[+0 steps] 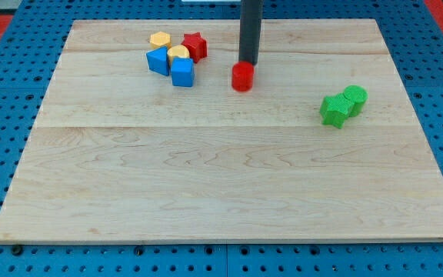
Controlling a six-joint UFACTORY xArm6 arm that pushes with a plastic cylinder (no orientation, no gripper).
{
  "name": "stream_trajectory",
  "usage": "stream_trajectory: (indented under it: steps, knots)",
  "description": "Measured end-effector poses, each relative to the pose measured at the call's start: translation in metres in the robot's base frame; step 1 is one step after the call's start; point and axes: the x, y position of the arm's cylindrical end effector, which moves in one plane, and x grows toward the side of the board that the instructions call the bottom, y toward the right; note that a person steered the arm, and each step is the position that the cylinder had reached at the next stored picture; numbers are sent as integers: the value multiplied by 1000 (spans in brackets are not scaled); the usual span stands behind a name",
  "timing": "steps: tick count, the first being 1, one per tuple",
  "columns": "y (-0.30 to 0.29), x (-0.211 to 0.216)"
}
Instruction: Push the red blocks towards the yellow heart
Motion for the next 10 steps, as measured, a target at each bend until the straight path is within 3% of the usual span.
stream_trajectory:
  steps: [1, 2, 3, 5, 6, 7, 9, 10]
  knots:
    - [2, 6]
    - [50, 49]
    - [14, 116]
    - [-4, 6]
    - [-4, -11]
    - [50, -25]
    - [-6, -46]
    - [76, -44]
